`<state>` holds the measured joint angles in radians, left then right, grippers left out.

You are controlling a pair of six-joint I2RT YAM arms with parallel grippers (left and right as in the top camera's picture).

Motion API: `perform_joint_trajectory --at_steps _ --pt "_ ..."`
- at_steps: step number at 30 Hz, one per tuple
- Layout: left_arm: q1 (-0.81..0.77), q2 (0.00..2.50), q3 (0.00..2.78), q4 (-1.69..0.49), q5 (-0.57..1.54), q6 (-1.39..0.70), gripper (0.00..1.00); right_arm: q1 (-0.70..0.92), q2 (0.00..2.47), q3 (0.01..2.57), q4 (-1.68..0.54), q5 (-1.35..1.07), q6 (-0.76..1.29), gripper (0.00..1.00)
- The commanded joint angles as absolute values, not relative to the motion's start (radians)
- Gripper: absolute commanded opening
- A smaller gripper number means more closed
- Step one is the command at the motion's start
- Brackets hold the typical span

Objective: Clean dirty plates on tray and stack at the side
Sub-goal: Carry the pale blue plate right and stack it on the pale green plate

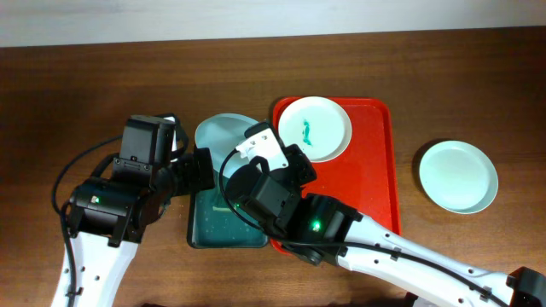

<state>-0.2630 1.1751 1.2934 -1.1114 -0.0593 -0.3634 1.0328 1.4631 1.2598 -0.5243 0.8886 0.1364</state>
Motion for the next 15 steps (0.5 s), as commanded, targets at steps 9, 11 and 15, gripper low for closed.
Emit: perform_joint_trajectory --at_steps 9,11,15 --pt "-0.259 1.169 1.304 -1.113 -0.056 -0.366 0.99 1.048 1.449 1.279 -0.477 1.038 0.025 0.04" --pt "-0.259 1.169 1.304 -1.113 -0.056 -0.366 0.99 1.05 1.449 1.279 -0.476 1.051 0.026 0.04" --pt "-0.259 1.169 1.304 -1.113 -0.056 -0.366 1.0 1.054 1.449 1.279 -0.475 1.052 0.026 0.04"
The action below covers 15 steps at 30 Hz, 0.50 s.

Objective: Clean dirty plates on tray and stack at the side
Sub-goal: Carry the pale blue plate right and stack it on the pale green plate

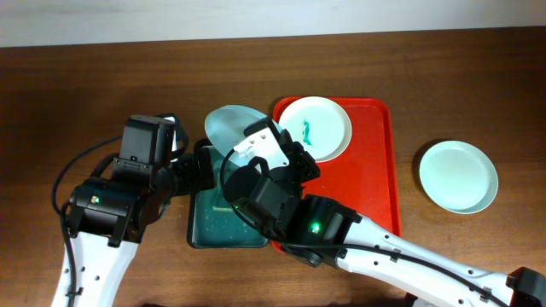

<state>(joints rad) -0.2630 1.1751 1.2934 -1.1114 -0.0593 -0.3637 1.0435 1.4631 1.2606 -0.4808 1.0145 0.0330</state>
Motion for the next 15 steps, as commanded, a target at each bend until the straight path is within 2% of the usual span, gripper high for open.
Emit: perform_joint_trajectory --at_steps 1,3,4,5,7,9,11,15 --pt "-0.259 1.169 1.304 -1.113 -0.056 -0.366 0.99 1.053 1.449 1.279 -0.482 1.052 0.041 0.04" --pt "-0.259 1.169 1.304 -1.113 -0.056 -0.366 0.99 1.038 1.449 1.279 -0.554 1.044 0.194 0.04" --pt "-0.259 1.169 1.304 -1.113 -0.056 -0.366 0.99 1.01 1.45 1.279 -0.661 0.99 0.404 0.04" --pt "-0.259 1.169 1.304 -1.113 -0.056 -0.366 0.99 0.969 1.45 1.279 -0.772 0.881 0.618 0.04" --pt "-0.259 1.169 1.304 -1.113 -0.056 -0.366 0.99 0.86 1.458 1.279 -0.892 0.614 0.84 0.04" --pt "-0.259 1.169 1.304 -1.113 -0.056 -0.366 0.99 0.731 1.459 1.28 -0.892 0.332 0.787 0.04" --pt "-0.259 1.169 1.304 -1.113 -0.056 -0.366 0.99 0.619 1.449 1.28 -0.883 0.149 0.675 0.04" --pt "-0.259 1.169 1.304 -1.113 -0.056 -0.366 0.99 0.277 1.406 1.28 -0.894 -0.221 0.521 0.04"
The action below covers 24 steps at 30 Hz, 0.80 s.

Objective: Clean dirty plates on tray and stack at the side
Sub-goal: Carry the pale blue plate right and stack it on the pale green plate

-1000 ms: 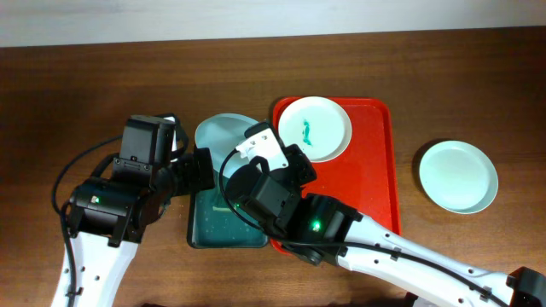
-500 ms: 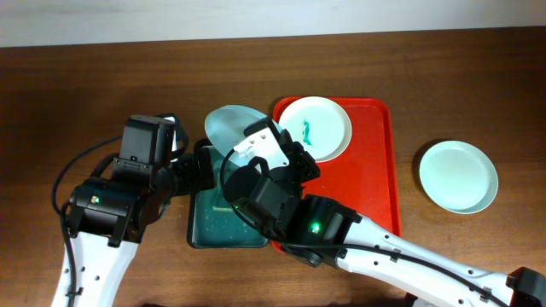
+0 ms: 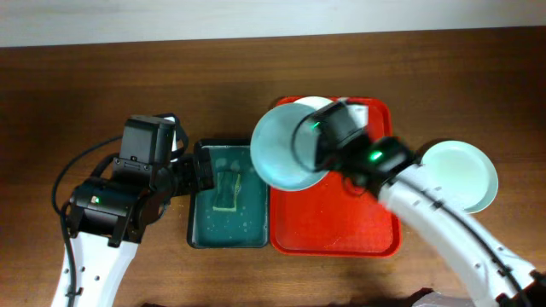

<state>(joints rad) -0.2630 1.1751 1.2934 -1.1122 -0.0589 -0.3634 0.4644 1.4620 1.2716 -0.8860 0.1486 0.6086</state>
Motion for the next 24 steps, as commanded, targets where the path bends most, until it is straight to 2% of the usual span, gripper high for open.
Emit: perform_joint_trajectory --at_steps 1,7,11,14,21,22,23,24 --pt "-0.259 1.169 1.304 -1.113 -0.056 -0.366 0.99 0.137 1.401 1.28 -0.914 -0.307 0.495 0.04" --pt "-0.259 1.169 1.304 -1.113 -0.056 -0.366 0.99 -0.464 1.456 1.279 -1.048 -0.303 0.396 0.04" --pt "-0.259 1.169 1.304 -1.113 -0.056 -0.366 0.99 -0.721 1.53 1.254 -1.032 -0.271 0.397 0.04" --pt "-0.259 1.169 1.304 -1.113 -0.056 -0.366 0.99 -0.826 1.673 1.22 -0.989 -0.263 0.4 0.04" --pt "-0.259 1.169 1.304 -1.113 -0.056 -0.366 0.99 -0.826 1.81 1.215 -0.976 -0.145 0.396 0.04" --pt "-0.259 1.169 1.304 -1.113 -0.056 -0.366 0.99 -0.824 1.808 1.216 -0.984 -0.15 0.396 0.12" --pt "-0.259 1.169 1.304 -1.113 -0.056 -0.366 0.99 -0.822 1.804 1.216 -0.996 -0.16 0.397 0.34" --pt "-0.259 1.169 1.304 -1.113 -0.056 -0.366 0.99 -0.818 1.794 1.216 -1.004 -0.197 0.396 0.5"
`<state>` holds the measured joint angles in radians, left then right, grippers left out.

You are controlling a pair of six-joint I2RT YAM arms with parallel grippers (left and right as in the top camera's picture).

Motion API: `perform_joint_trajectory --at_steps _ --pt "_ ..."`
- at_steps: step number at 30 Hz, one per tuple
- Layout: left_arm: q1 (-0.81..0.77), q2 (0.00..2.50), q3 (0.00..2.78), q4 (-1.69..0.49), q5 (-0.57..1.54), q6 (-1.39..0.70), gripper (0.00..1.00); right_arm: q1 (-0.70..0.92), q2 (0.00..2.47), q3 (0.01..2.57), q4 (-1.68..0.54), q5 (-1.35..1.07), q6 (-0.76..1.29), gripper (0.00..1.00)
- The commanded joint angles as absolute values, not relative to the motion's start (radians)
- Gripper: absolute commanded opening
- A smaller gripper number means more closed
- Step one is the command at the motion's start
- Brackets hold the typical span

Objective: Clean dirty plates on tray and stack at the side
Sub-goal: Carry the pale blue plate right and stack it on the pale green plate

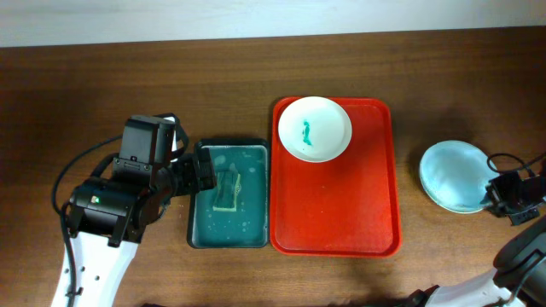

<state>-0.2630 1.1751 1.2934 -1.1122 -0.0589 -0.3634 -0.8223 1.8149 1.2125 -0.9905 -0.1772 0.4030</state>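
A white plate (316, 128) with a green smear lies at the far end of the red tray (341, 222). To the right of the tray, a pale blue plate (450, 173) rests tilted on top of another plate, whose rim (444, 203) shows beneath it. My right gripper (497, 194) is shut on the tilted plate's right edge. My left gripper (203, 170) stands open at the left wall of the teal basin (256, 213), holding nothing. A sponge (226, 192) lies in the basin's water.
The left arm's body (111, 205) fills the table's left side. The right arm (520, 247) comes in from the lower right corner. Brown table surface (128, 77) surrounds the tray and basin.
My right gripper carried the pale blue plate from above the tray's far left corner to the plate at the table's right side. The stained plate on the tray is uncovered. The left arm has not moved.
At first my right arm lay across the basin with the pale blue plate at the basin's far edge. Then the plate was tilted up there. Then it hung over the tray's far left corner, and now it lies on the plate at the right.
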Motion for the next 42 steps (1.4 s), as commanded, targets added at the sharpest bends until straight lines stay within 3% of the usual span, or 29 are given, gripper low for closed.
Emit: perform_joint_trajectory --at_steps 1,4,8,10,13,17,26,27,28,29,42 --pt "-0.259 1.169 1.304 -1.113 -0.056 -0.366 0.99 -0.808 1.77 1.216 -1.002 -0.298 0.383 0.52" --pt "-0.259 1.169 1.304 -1.113 -0.056 -0.366 0.99 -0.746 1.672 1.216 -0.954 -0.565 0.24 0.51" --pt "-0.259 1.169 1.304 -1.113 -0.056 -0.366 0.99 -0.533 1.451 1.216 -0.917 -0.636 0.142 0.51" --pt "-0.259 1.169 1.304 -1.113 -0.056 -0.366 0.99 -0.387 1.382 1.216 -0.915 -0.562 0.108 0.52" --pt "-0.259 1.169 1.304 -1.113 -0.056 -0.366 0.99 -0.102 1.383 1.214 -0.9 -0.213 0.132 0.52" --pt "-0.259 1.169 1.304 -1.113 -0.056 -0.366 0.99 0.074 1.546 1.213 -0.781 -0.075 0.201 0.52" --pt "-0.259 1.169 1.304 -1.113 -0.056 -0.366 0.99 0.098 1.973 1.214 -0.421 -0.237 0.23 0.5" --pt "-0.259 1.169 1.304 -1.113 -0.056 -0.366 0.99 0.098 1.985 1.214 -0.423 -0.236 0.23 0.37" --pt "-0.259 1.169 1.304 -1.113 -0.056 -0.366 1.0 0.098 1.985 1.214 -0.432 -0.236 0.23 0.13" --pt "-0.259 1.169 1.304 -1.113 -0.056 -0.366 0.99 0.097 1.977 1.215 -0.46 -0.236 0.237 0.04" --pt "-0.259 1.169 1.304 -1.113 -0.056 -0.366 0.99 0.077 1.464 1.129 -1.068 -0.148 0.448 0.04"
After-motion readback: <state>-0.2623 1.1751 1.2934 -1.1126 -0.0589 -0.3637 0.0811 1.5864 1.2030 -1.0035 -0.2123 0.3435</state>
